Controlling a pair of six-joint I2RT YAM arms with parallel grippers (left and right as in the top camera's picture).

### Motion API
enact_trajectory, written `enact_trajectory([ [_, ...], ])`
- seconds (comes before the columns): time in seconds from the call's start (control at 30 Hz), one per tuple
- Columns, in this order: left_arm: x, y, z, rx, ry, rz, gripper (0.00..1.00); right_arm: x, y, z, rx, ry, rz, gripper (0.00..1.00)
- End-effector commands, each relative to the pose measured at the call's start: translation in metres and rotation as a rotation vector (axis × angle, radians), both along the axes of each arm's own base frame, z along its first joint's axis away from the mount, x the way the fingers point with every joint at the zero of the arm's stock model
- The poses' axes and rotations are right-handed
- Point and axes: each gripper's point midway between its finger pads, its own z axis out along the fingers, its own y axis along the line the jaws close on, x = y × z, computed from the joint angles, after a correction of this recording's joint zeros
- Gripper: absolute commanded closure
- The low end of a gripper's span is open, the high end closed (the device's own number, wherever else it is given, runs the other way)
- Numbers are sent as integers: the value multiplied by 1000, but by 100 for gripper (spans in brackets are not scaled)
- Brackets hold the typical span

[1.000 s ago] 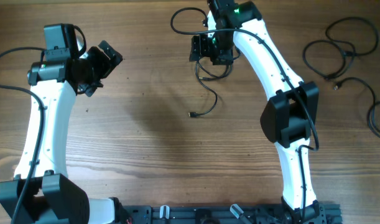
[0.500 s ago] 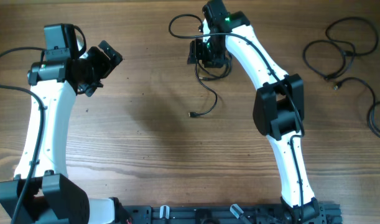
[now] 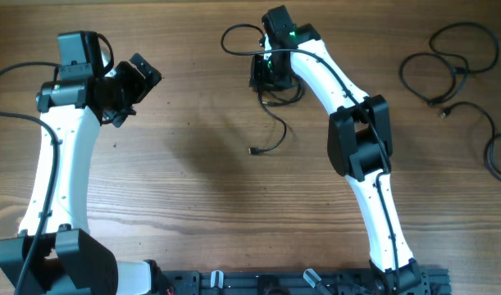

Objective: Untangle cables
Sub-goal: 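Grasp the last cable at table center with the right gripper, then carry the last cable to the right pile and release it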

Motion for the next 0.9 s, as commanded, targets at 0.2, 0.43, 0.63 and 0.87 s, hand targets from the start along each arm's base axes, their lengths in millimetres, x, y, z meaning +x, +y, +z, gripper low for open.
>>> enact_trajectory([
  [0.2, -1, 2, -1, 20, 0, -12, 0, -4, -6, -12, -69, 12, -13, 96],
  [0.43, -1, 2, -1, 20, 0, -12, 0, 2, -51, 185, 47, -286, 10, 96],
  [0.63, -1, 2, -1, 20, 0, -12, 0, -28, -184, 314, -7, -480, -233, 96],
  [0.87, -1, 2, -1, 20, 0, -12, 0, -86, -401, 318, -194, -360, -799, 96],
])
